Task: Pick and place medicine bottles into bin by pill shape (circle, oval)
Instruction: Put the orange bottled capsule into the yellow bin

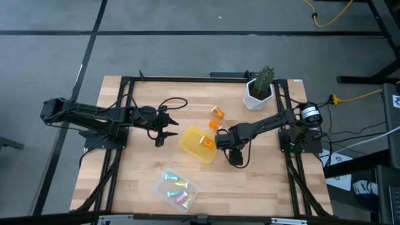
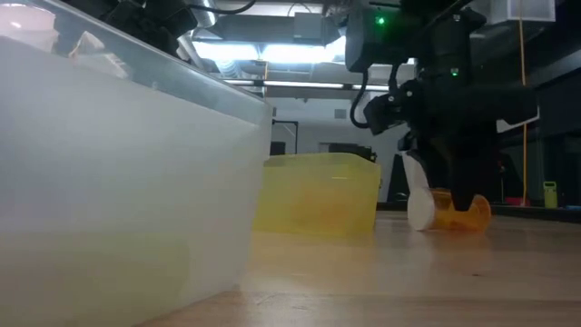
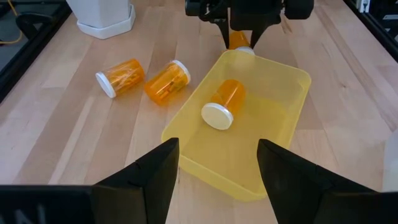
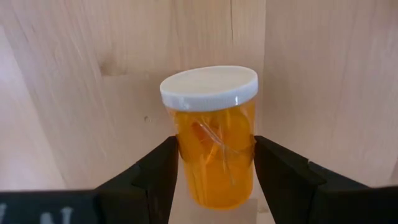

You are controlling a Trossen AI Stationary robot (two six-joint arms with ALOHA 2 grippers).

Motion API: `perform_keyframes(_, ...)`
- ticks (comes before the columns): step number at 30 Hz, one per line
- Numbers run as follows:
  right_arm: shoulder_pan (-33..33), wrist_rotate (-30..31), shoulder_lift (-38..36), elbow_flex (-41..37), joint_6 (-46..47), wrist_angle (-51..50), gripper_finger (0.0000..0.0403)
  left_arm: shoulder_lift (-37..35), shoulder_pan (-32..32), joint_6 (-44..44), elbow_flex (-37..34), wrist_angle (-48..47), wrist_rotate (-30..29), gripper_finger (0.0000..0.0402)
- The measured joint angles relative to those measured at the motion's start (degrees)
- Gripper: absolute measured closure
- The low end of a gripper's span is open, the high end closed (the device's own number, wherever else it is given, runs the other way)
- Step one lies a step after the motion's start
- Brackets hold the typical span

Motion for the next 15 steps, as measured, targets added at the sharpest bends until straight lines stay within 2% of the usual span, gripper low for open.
perform_keyframes(15, 0.0, 0.0, 2.0, 0.0, 1.8, 1.9, 0.0201, 0.0, 0.0, 0.0, 0.0, 0.0, 0.0, 0.019)
